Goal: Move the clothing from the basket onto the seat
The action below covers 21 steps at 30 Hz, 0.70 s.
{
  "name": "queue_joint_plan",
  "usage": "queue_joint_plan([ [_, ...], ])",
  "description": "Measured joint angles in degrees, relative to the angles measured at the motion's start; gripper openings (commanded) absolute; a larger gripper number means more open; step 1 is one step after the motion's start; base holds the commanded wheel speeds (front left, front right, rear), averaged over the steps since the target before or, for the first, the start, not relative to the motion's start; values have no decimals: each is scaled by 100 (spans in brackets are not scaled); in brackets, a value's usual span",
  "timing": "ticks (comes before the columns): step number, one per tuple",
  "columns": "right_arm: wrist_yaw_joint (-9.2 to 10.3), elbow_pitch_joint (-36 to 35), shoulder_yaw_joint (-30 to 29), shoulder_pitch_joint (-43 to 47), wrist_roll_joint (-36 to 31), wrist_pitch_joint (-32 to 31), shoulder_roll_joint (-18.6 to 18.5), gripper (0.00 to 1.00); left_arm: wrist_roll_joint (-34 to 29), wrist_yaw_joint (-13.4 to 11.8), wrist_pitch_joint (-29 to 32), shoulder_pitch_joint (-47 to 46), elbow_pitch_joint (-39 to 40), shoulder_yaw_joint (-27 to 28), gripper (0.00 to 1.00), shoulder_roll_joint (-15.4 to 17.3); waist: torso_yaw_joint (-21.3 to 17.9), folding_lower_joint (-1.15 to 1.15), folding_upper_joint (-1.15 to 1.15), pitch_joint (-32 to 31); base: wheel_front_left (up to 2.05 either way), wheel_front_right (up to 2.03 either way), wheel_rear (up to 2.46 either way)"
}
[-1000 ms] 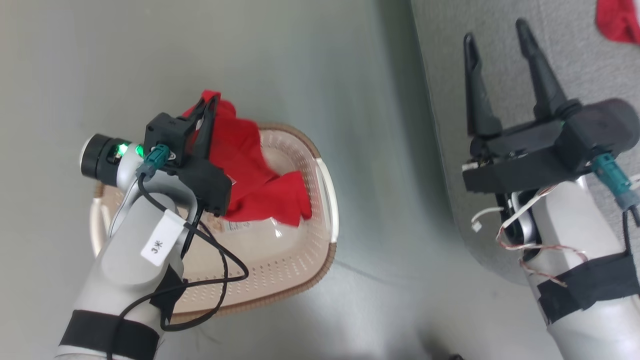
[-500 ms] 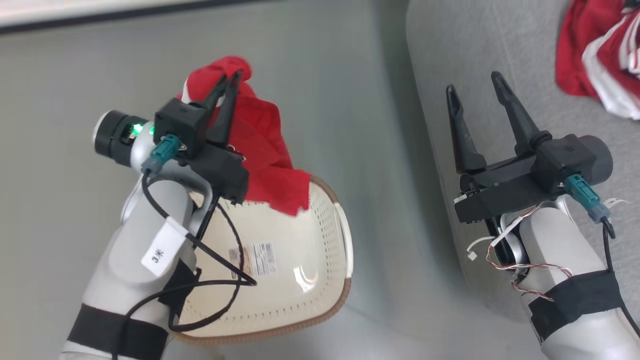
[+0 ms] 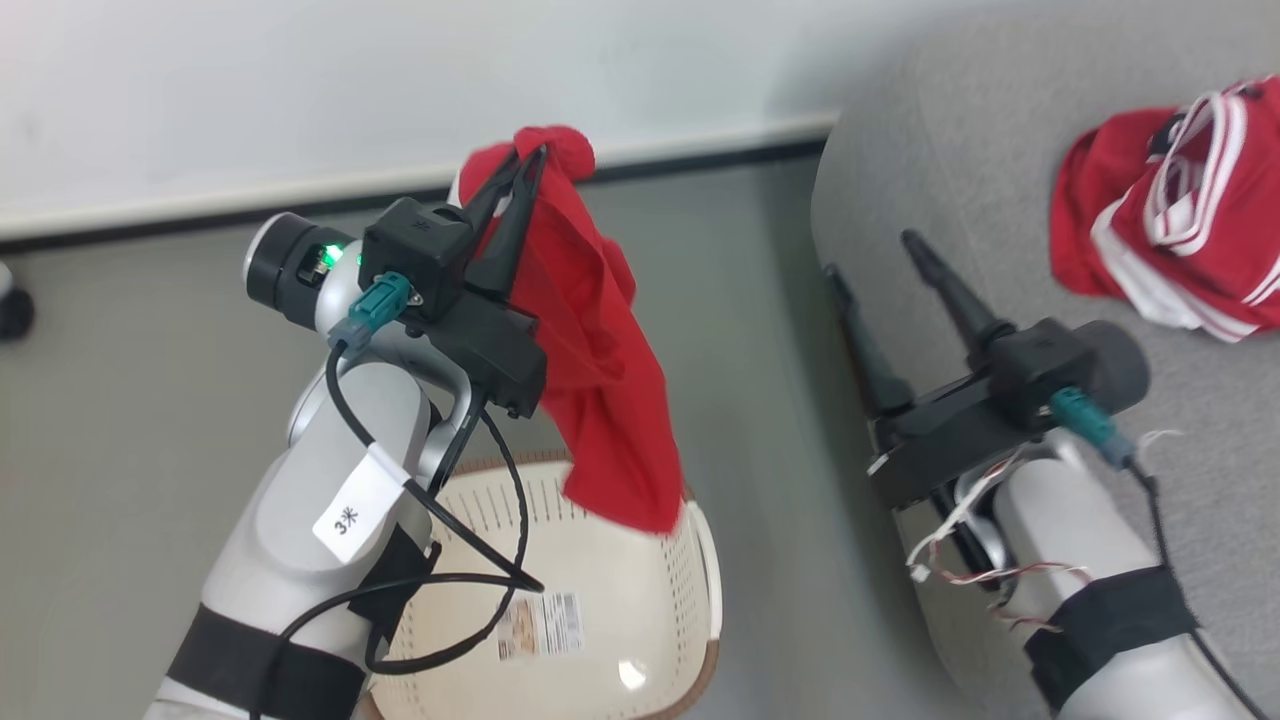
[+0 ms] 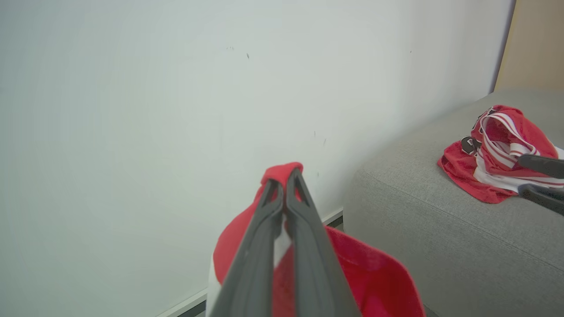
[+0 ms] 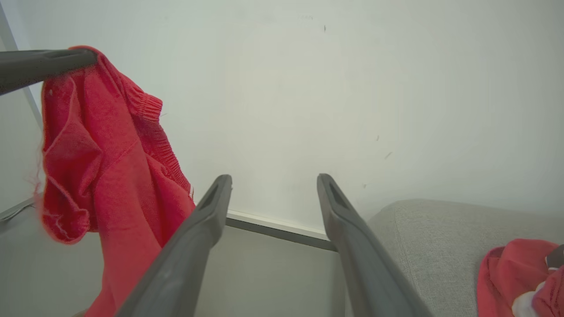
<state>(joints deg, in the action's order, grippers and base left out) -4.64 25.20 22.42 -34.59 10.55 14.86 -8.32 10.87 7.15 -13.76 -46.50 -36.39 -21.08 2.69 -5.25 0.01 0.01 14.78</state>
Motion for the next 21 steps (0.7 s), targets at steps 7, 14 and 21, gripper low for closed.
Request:
queue_joint_plan([
  [7,-152,305,467,41,1,0,235,100,252,40,197,28,-126,-185,0,-29,-1,0,0,-606,0,0,0],
  [14,-222,567,887,379,70,-10,331,100,444,40,370,230,-326,-416,0,-52,-25,0,0,-1203,0,0,0],
  [21,-243,915,1249,566,122,-14,353,100,760,41,604,362,-215,-777,0,-57,-2,0,0,-1772,0,0,0],
])
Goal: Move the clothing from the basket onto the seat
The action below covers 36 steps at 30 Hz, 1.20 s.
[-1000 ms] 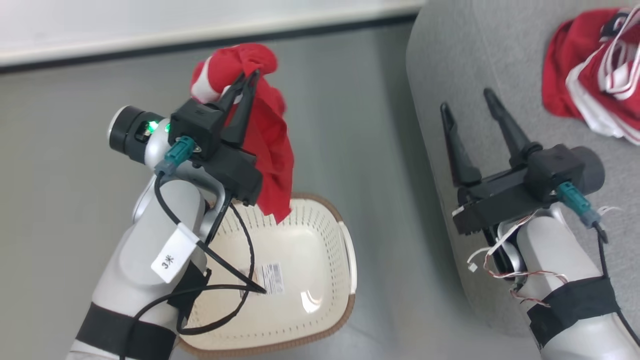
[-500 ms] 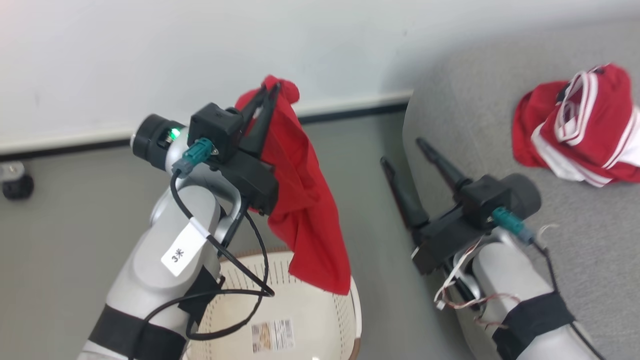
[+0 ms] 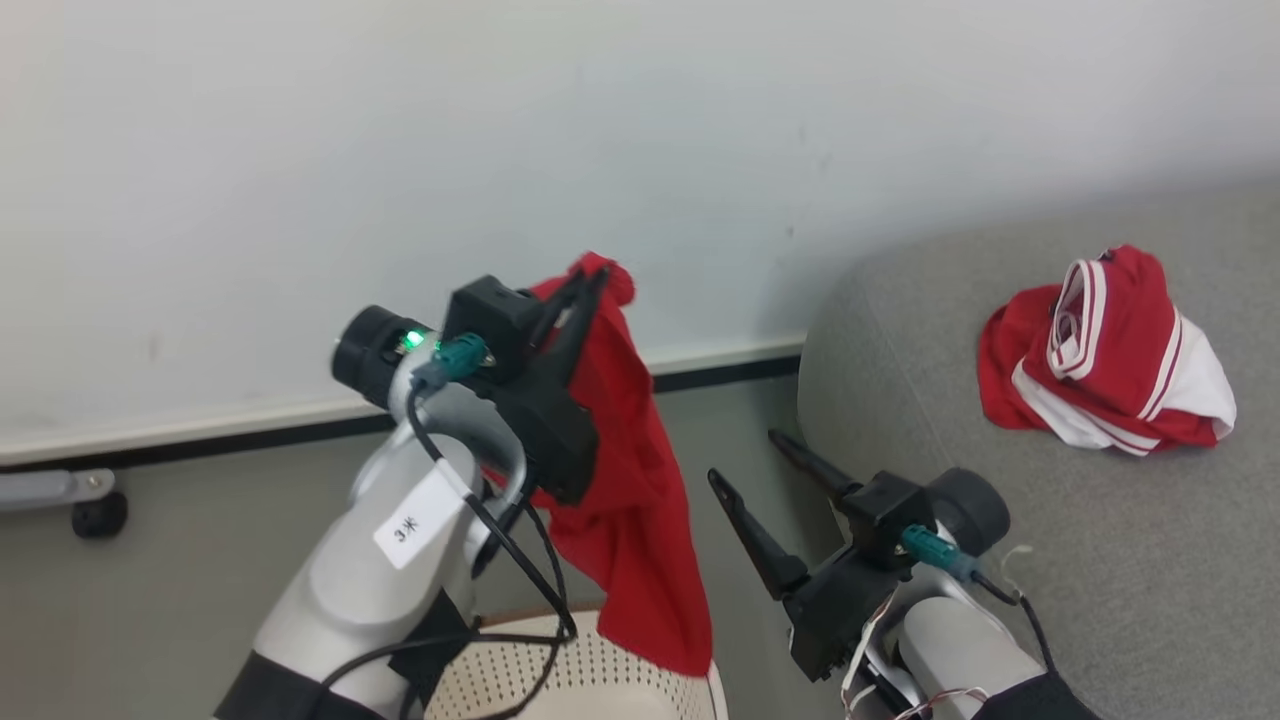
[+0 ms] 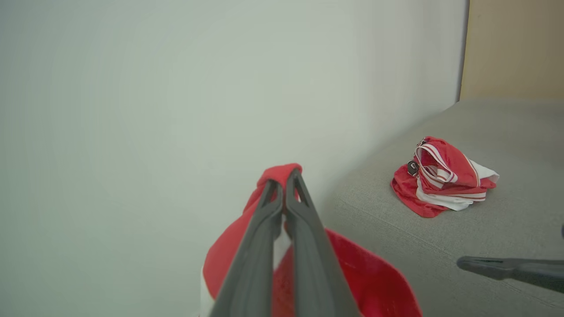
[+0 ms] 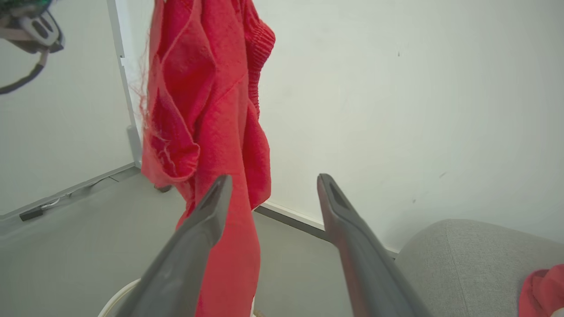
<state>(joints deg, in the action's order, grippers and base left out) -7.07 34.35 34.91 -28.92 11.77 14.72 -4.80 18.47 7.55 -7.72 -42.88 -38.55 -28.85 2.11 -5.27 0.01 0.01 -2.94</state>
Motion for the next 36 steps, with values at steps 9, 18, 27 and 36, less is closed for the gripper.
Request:
queue_joint_plan([
  [9,-2,467,670,-387,260,-1,37,100,597,-68,264,103,526,-717,0,-4,223,-1,0,-369,0,0,0],
  [18,-7,845,1166,-708,714,-1,87,25,911,-257,411,197,818,-944,0,2,482,-1,-1,-441,0,0,0],
  [27,-7,980,1504,-953,1180,-1,99,0,1022,-422,469,360,913,-894,0,5,576,-1,-1,-425,0,0,0],
  [36,-7,836,1624,-1123,1481,-1,-112,0,1068,-634,374,860,824,-646,72,178,367,-1,-1,-414,0,0,0],
])
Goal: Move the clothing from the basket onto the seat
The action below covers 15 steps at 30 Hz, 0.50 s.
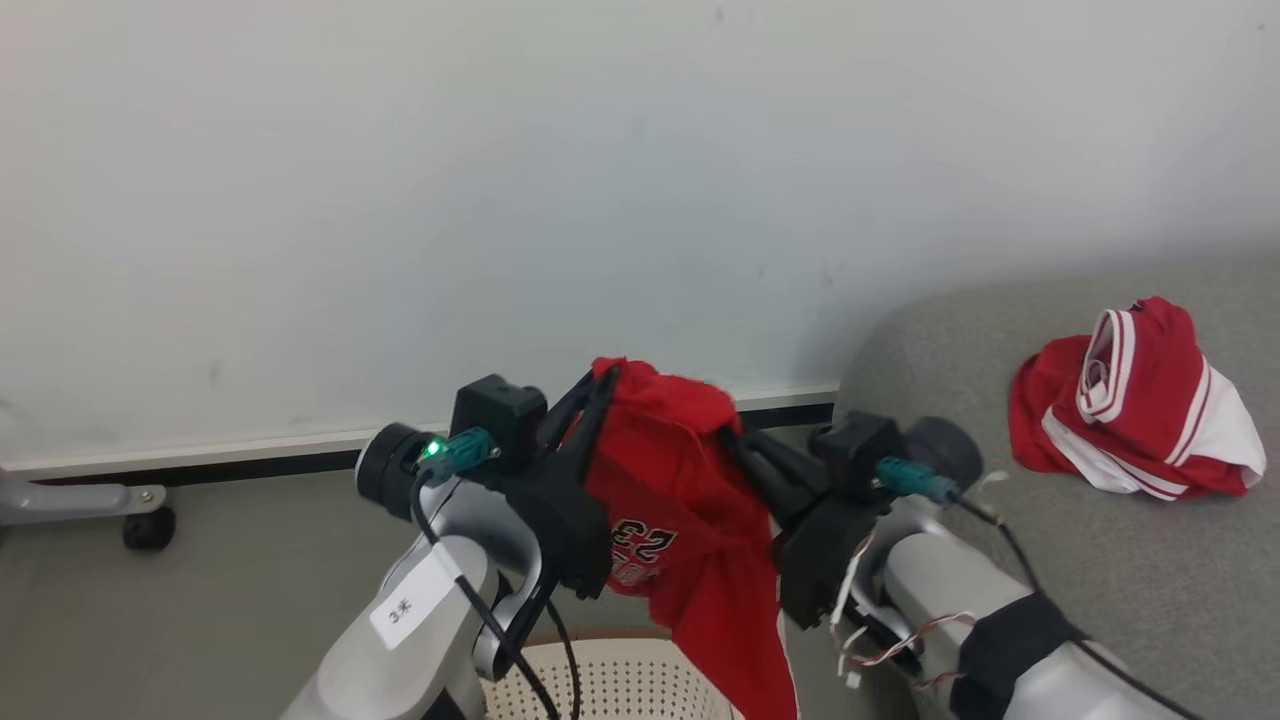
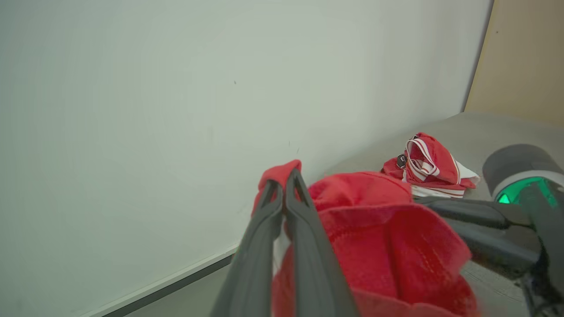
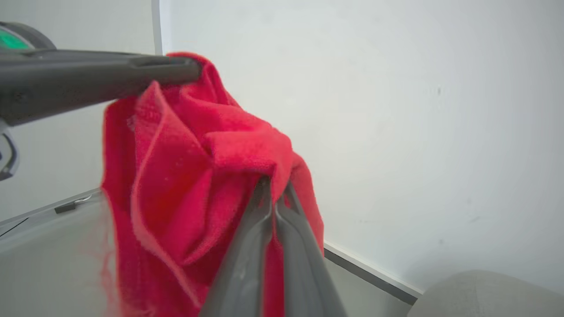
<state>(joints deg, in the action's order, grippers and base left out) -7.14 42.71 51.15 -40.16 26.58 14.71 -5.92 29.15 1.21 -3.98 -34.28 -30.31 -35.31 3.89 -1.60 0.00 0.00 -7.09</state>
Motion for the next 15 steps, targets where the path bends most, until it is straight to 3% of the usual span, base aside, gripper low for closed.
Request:
queue_joint_plan([
  [1,0,-34,-20,-21,36,0,-74,0,8,-22,-45,61,-2,25,82,29,-38,0,0,1,0,0,0],
  [2,0,-68,-48,-36,82,0,-146,0,12,-23,-74,117,-5,37,100,52,-78,0,0,3,0,0,0],
  [15,0,-536,-265,-40,187,0,-1062,0,35,-171,-559,749,79,47,100,154,-826,-1,0,22,0,0,0],
])
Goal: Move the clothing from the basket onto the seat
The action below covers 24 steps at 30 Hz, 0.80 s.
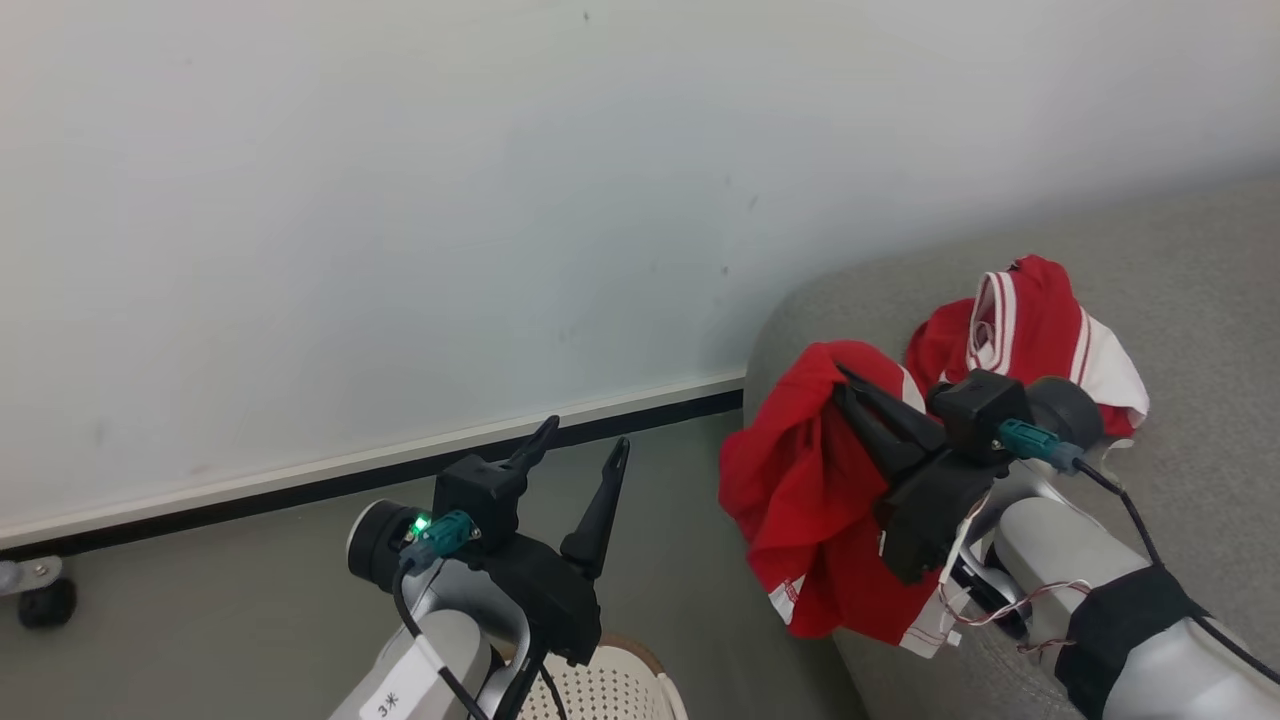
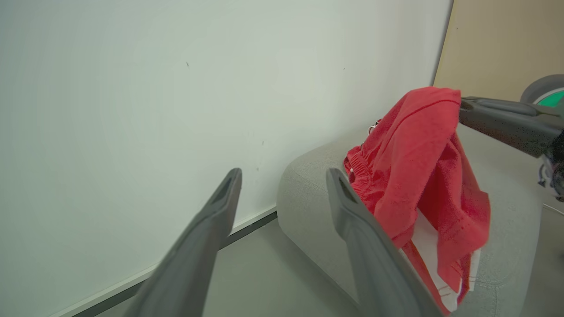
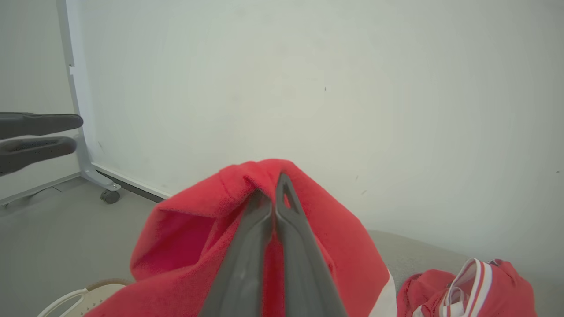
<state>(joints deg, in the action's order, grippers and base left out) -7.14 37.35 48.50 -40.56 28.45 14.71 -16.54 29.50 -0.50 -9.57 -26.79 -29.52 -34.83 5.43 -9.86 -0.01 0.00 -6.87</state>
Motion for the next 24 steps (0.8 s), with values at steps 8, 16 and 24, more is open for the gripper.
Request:
queue_joint_plan([
  [8,16,-443,-91,79,-137,0,-561,0,-51,8,-171,418,194,-234,100,-30,-578,0,0,-5,0,0,0],
  [16,116,-1067,-204,163,-229,-1,-1040,0,-51,-1,-257,708,385,-345,100,-104,-1213,0,0,35,0,0,0],
  [24,162,-1424,-377,117,-225,-110,-1374,0,-103,-52,-270,716,524,-476,100,-160,-1692,0,0,253,0,0,0],
])
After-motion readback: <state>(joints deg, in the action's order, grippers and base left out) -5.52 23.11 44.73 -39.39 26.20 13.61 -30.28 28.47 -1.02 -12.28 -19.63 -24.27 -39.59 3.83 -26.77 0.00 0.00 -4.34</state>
